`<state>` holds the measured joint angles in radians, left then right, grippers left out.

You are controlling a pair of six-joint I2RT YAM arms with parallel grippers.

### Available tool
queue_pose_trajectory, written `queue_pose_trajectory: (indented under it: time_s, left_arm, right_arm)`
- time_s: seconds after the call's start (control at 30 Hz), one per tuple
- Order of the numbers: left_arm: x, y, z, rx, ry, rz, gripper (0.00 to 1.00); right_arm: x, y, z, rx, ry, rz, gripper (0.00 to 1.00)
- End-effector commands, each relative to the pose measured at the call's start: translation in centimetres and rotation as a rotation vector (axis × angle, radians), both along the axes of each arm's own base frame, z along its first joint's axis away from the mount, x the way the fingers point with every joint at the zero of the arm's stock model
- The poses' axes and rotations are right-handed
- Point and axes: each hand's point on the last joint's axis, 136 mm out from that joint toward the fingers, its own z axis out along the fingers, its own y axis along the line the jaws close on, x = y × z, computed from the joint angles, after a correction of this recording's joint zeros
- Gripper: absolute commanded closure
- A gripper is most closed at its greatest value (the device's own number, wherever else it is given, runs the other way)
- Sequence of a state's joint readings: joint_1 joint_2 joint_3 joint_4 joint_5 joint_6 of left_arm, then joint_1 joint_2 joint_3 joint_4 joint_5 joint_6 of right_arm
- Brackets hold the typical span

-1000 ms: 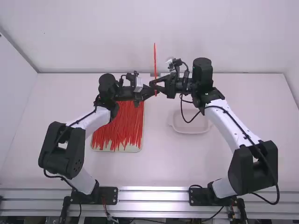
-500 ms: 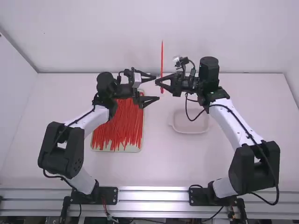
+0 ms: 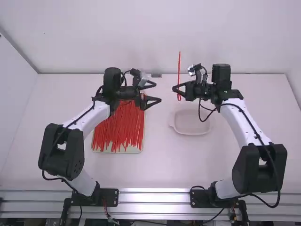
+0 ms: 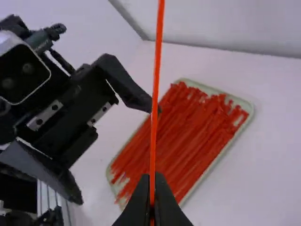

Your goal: Fasten the cable tie

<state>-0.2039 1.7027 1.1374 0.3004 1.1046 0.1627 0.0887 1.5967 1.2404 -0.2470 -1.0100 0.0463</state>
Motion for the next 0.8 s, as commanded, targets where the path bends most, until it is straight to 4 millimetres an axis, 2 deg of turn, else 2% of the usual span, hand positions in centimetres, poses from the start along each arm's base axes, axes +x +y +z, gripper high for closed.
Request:
queue_pose_trajectory:
  time_s: [0.0,0.17,0.37,0.43,0.57,0.77]
  left_arm:
    - [1.1,0.3,-0.4,0.067,-0.09,0.038,0.01]
    - [1.5,1.2,-2.6,0.14,-0.03,0.095,0.01]
    - [1.1,1.6,-3.7,0.178,-0.015,0.088,0.01]
    - [1.1,2.0,-4.0,0.184,0.001,0.097,0.01]
    - [1.3,2.7,-4.3,0.188,0.029,0.113,0.01]
    - [1.5,3.5,-5.3,0.214,0.065,0.148,0.01]
  right_arm:
    - [0.0,-0.3,0.5,-0.077,-0.113,0.012,1.0]
    - [0.9,-2.2,-2.4,-0.186,-0.052,-0.096,1.0]
    - [1.8,-4.2,-7.0,-0.253,0.041,-0.258,1.0]
    - [1.5,-5.2,-8.8,-0.259,0.083,-0.297,1.0]
    - [0.6,-6.6,-11.3,-0.25,0.14,-0.33,1.0]
    - [-0.1,-7.9,-13.7,-0.244,0.181,-0.385,1.0]
